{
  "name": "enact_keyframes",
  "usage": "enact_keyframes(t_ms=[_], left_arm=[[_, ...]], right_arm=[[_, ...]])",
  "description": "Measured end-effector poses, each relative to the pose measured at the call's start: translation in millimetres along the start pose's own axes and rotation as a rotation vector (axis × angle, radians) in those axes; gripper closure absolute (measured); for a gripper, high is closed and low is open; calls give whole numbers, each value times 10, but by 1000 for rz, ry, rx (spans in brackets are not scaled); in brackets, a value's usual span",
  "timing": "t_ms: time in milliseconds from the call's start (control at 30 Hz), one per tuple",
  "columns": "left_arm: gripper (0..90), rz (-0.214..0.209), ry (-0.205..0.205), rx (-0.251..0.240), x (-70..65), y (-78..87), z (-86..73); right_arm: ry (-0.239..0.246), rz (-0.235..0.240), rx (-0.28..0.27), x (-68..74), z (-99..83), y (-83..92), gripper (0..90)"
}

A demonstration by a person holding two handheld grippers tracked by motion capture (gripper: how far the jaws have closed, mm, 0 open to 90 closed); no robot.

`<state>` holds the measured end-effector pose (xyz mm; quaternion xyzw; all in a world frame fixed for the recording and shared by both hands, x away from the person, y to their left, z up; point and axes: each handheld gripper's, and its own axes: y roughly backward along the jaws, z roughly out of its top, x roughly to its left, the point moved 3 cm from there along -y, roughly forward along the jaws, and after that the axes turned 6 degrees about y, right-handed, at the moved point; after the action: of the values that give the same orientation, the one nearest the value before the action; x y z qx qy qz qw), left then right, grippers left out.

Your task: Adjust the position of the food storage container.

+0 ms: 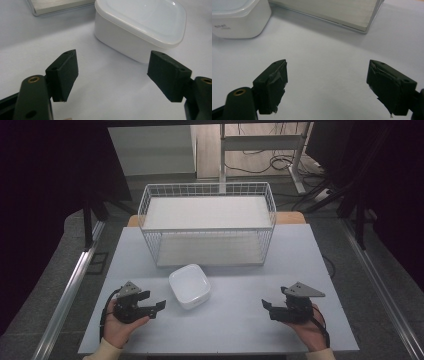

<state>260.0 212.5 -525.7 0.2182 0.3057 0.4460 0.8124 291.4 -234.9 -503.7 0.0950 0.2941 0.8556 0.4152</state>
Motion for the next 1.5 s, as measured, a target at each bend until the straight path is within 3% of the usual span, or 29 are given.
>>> enact_keyframes(t_ms=[1100,1500], left_arm=[[244,5,2,-14,13,51,39],[277,-1,-6,-80,-8,247,272]], right_arm=[[-33,0,9,-51,-10,21,191],[-46,0,7,-64,-3,36,195]])
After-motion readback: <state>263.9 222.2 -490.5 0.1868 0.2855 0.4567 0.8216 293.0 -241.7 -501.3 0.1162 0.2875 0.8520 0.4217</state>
